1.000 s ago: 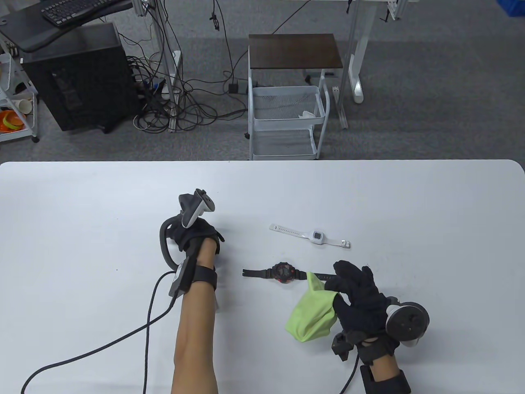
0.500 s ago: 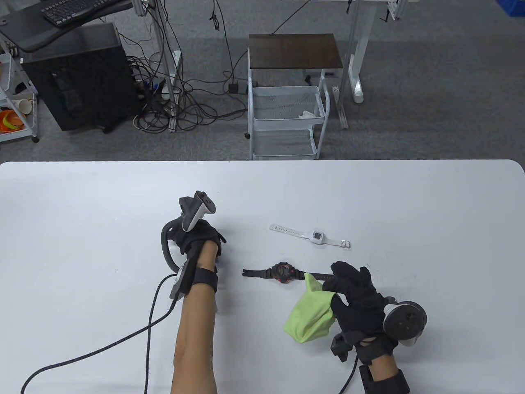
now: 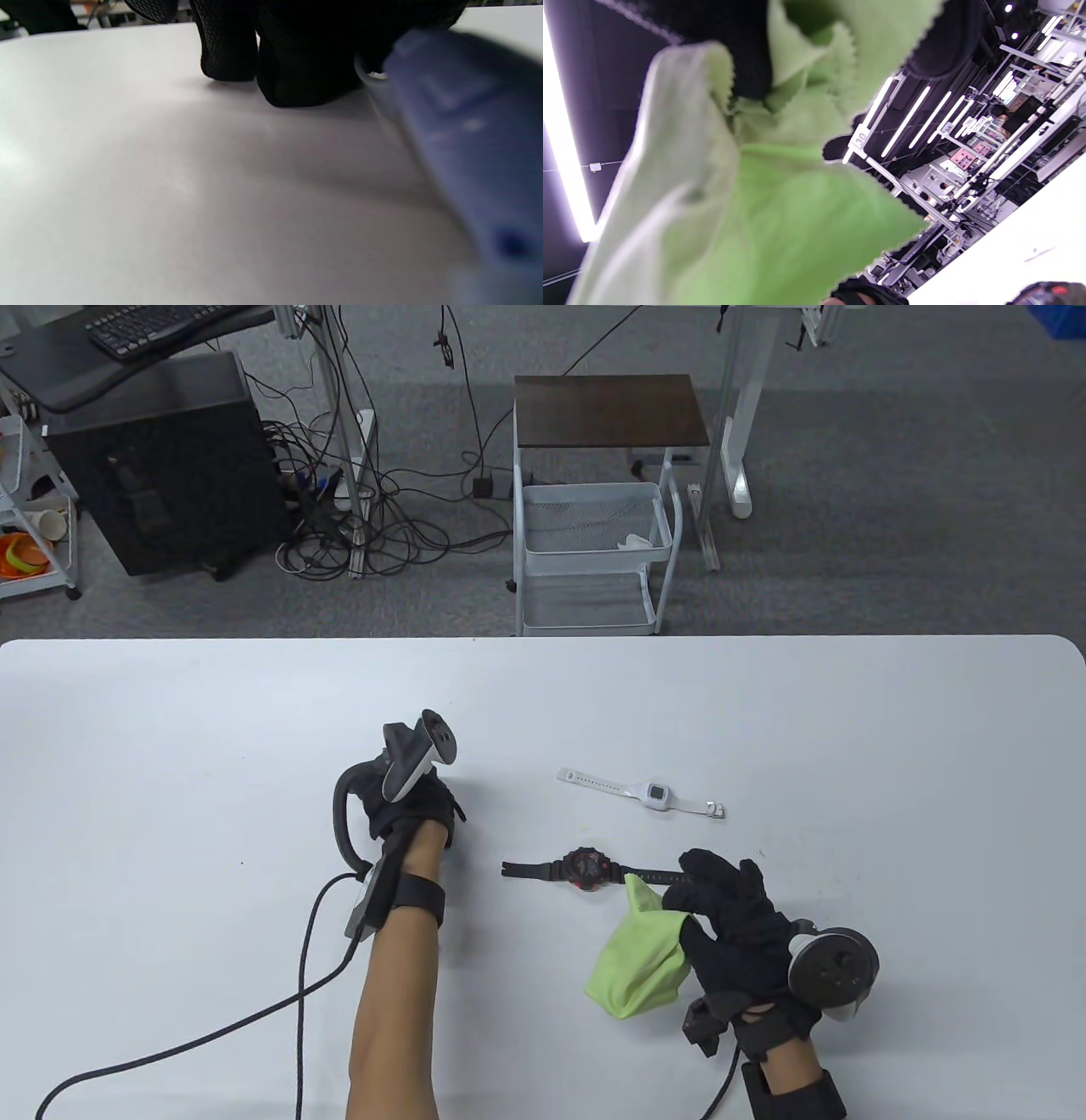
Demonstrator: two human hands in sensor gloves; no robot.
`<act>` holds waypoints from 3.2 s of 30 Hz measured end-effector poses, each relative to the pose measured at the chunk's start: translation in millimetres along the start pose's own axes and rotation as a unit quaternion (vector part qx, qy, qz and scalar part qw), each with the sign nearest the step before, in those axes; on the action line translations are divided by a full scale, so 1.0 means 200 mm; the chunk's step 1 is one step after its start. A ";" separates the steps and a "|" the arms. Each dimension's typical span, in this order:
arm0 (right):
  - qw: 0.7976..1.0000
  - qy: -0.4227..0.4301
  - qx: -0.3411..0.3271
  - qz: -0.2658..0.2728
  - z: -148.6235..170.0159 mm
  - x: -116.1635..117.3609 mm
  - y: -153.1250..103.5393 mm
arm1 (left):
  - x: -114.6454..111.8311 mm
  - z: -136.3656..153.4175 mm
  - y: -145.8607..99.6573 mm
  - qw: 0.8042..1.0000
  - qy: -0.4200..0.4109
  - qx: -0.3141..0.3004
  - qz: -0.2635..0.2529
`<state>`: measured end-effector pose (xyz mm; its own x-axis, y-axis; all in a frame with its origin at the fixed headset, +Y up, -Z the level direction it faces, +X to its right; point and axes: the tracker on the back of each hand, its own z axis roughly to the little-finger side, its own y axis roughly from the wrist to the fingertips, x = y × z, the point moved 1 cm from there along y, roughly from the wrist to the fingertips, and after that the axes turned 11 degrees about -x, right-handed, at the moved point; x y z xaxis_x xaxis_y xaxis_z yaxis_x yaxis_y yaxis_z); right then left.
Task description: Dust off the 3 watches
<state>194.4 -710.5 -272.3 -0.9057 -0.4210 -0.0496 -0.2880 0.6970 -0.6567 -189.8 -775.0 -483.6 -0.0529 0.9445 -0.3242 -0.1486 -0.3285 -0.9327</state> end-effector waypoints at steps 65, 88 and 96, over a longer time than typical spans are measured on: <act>0.997 -0.033 0.065 0.038 0.01 0.07 -0.05 | 0.35 -0.15 -1.11 0.731 -0.468 -0.468 -0.167; 0.934 0.324 0.140 0.046 -0.01 0.43 -0.09 | 0.25 -0.27 -1.13 0.727 -0.475 -0.470 -0.156; 0.894 0.423 0.150 0.009 -0.04 0.49 -0.08 | 0.24 -0.26 -1.13 0.728 -0.478 -0.462 -0.171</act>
<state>107.7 -759.5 -260.5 -0.8573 0.2663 0.4406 -0.2895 0.4582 -0.8404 -107.9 -655.5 -297.5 -0.8967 0.3939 -0.2020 0.3888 0.4828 -0.7847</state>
